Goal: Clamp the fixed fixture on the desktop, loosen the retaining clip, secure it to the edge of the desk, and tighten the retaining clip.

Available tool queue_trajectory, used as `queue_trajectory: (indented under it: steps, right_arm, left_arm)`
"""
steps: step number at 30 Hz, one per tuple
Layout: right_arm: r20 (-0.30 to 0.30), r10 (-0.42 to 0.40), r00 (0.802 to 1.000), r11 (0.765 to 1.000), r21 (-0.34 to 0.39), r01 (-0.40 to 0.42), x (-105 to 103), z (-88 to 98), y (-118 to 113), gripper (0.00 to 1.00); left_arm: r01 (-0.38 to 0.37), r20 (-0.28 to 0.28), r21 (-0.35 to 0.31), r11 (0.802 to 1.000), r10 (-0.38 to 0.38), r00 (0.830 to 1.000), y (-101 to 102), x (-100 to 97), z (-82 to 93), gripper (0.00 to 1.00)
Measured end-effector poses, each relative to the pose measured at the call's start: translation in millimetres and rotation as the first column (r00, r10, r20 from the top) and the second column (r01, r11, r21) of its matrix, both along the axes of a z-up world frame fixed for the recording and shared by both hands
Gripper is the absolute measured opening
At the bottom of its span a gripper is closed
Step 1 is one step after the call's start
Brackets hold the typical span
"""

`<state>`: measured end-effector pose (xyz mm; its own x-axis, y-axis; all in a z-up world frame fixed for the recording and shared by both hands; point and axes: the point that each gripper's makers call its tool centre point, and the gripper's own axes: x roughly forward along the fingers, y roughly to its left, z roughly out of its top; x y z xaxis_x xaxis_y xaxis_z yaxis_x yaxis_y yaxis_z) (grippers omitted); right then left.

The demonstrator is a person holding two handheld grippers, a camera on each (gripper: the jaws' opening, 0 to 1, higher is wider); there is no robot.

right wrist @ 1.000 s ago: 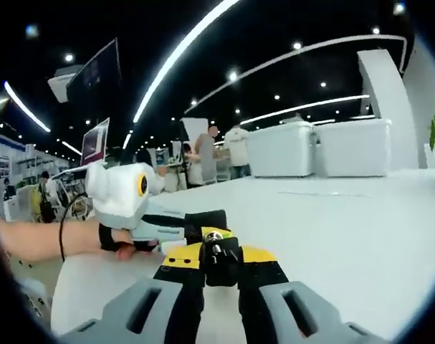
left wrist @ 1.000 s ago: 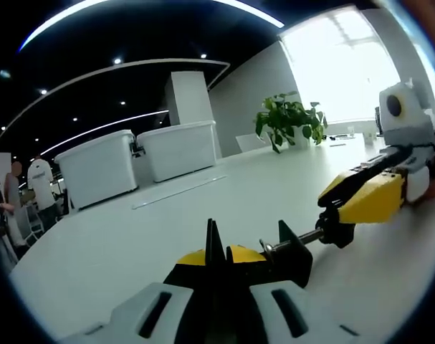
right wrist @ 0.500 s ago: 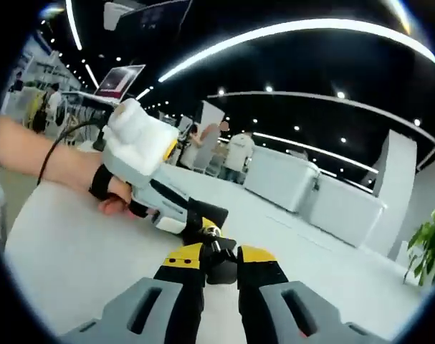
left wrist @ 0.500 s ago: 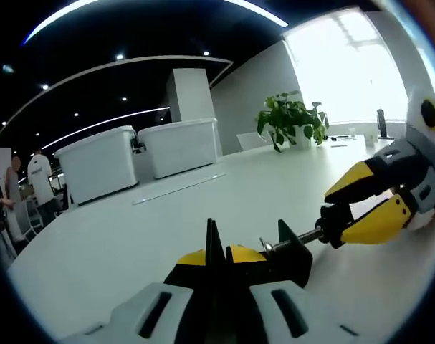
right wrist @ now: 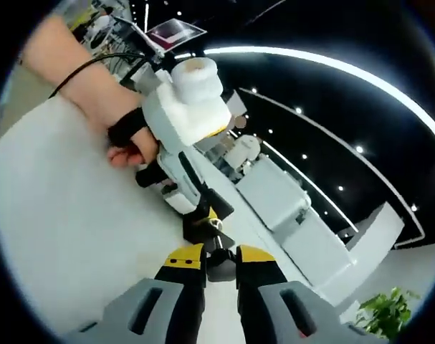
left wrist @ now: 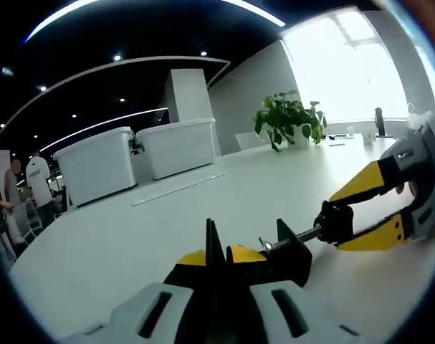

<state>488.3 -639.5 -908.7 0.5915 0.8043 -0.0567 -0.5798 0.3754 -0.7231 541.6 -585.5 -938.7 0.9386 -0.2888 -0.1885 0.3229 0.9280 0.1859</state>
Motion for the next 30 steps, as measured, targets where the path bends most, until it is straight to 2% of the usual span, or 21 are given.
queue_trajectory:
  steps: [2, 3, 5, 6, 7, 8, 9, 11, 13, 15, 17, 19, 20, 21, 23, 25, 27, 30]
  right_arm:
    - [-0.105, 0.015, 0.994, 0.996, 0.084, -0.006, 0, 3.4, -3, 0.13]
    - [-0.206, 0.019, 0.978, 0.988, 0.155, 0.014, 2, 4.0, -6, 0.14]
    - [-0.381, 0.076, 0.921, 0.959, 0.282, 0.038, 6, 8.6, -8, 0.22]
    - [-0.467, 0.103, 0.878, 0.943, 0.328, 0.063, 10, 6.9, -12, 0.26]
    - [-0.501, 0.121, 0.857, 0.936, 0.345, 0.07, 11, 6.4, -13, 0.26]
    - [-0.553, 0.124, 0.824, 0.929, 0.357, 0.099, 16, 2.9, -17, 0.26]
    - [-0.568, 0.131, 0.813, 0.925, 0.366, 0.106, 17, 2.3, -18, 0.26]
    - [-0.624, 0.154, 0.766, 0.92, 0.372, 0.119, 18, -3.4, -18, 0.26]
    - [-0.645, 0.159, 0.747, 0.927, 0.358, 0.112, 18, -7.6, -14, 0.26]
    - [-0.637, 0.154, 0.755, 0.928, 0.355, 0.111, 19, -7.9, -13, 0.26]
    - [-0.68, 0.162, 0.715, 0.92, 0.366, 0.14, 19, -10.6, -15, 0.25]
    - [-0.706, 0.154, 0.692, 0.913, 0.37, 0.173, 26, -12.4, -17, 0.24]
    - [-0.735, 0.165, 0.657, 0.91, 0.371, 0.186, 26, -14.7, -15, 0.24]
    - [-0.744, 0.169, 0.646, 0.909, 0.371, 0.19, 26, -15.6, -14, 0.25]
    - [-0.777, 0.187, 0.601, 0.904, 0.375, 0.204, 27, -18.2, -13, 0.25]
    - [-0.793, 0.202, 0.574, 0.902, 0.38, 0.207, 27, -19.5, -12, 0.24]
    - [-0.802, 0.206, 0.561, 0.901, 0.379, 0.21, 29, -20.8, -12, 0.24]
    - [-0.797, 0.208, 0.568, 0.904, 0.379, 0.2, 26, -21.2, -12, 0.24]
  left_arm:
    - [0.001, 0.001, 0.0, 1.0, -0.001, 1.0, 0, 0.2, 0.0, 0.07]
    - [0.001, 0.003, 0.001, 1.0, -0.001, 1.0, 0, 0.4, 0.1, 0.07]
    - [-0.001, 0.011, 0.008, 1.0, 0.001, 1.0, 0, 0.6, 0.4, 0.07]
    - [-0.002, 0.013, 0.012, 1.0, 0.002, 1.0, 0, 0.6, 0.6, 0.07]
    - [-0.002, 0.013, 0.012, 1.0, 0.001, 1.0, 0, 0.8, 0.7, 0.07]
    - [-0.002, 0.012, 0.01, 1.0, 0.002, 1.0, 0, 0.8, 0.7, 0.07]
    - [-0.002, 0.011, 0.009, 1.0, 0.002, 1.0, 0, 0.9, 0.8, 0.07]
    - [-0.003, 0.011, 0.008, 1.0, 0.003, 1.0, 0, 0.9, 0.8, 0.07]
    - [0.001, 0.013, 0.008, 1.0, -0.001, 1.0, -1, 1.5, 1.0, 0.07]
    - [0.007, 0.014, 0.006, 1.0, -0.007, 1.0, -1, 2.1, 1.2, 0.07]
    - [0.007, 0.013, 0.004, 1.0, -0.007, 1.0, -2, 2.3, 1.5, 0.07]
    - [0.003, 0.016, 0.001, 1.0, -0.003, 1.0, -2, 1.9, 1.6, 0.07]
    - [0.012, 0.029, 0.015, 1.0, -0.013, 0.999, -3, 1.8, 2.2, 0.07]
    - [0.01, 0.027, 0.011, 1.0, -0.01, 1.0, -2, 1.8, 1.9, 0.07]
    - [0.015, 0.028, 0.01, 1.0, -0.015, 0.999, -2, 2.8, 2.7, 0.07]
    - [0.019, 0.025, 0.003, 1.0, -0.019, 1.0, -2, 4.8, 2.8, 0.07]
    - [0.018, 0.028, 0.004, 1.0, -0.018, 0.999, -2, 5.0, 3.3, 0.07]
    - [0.035, 0.051, 0.04, 0.999, -0.037, 0.998, -3, 5.7, 5.5, 0.08]
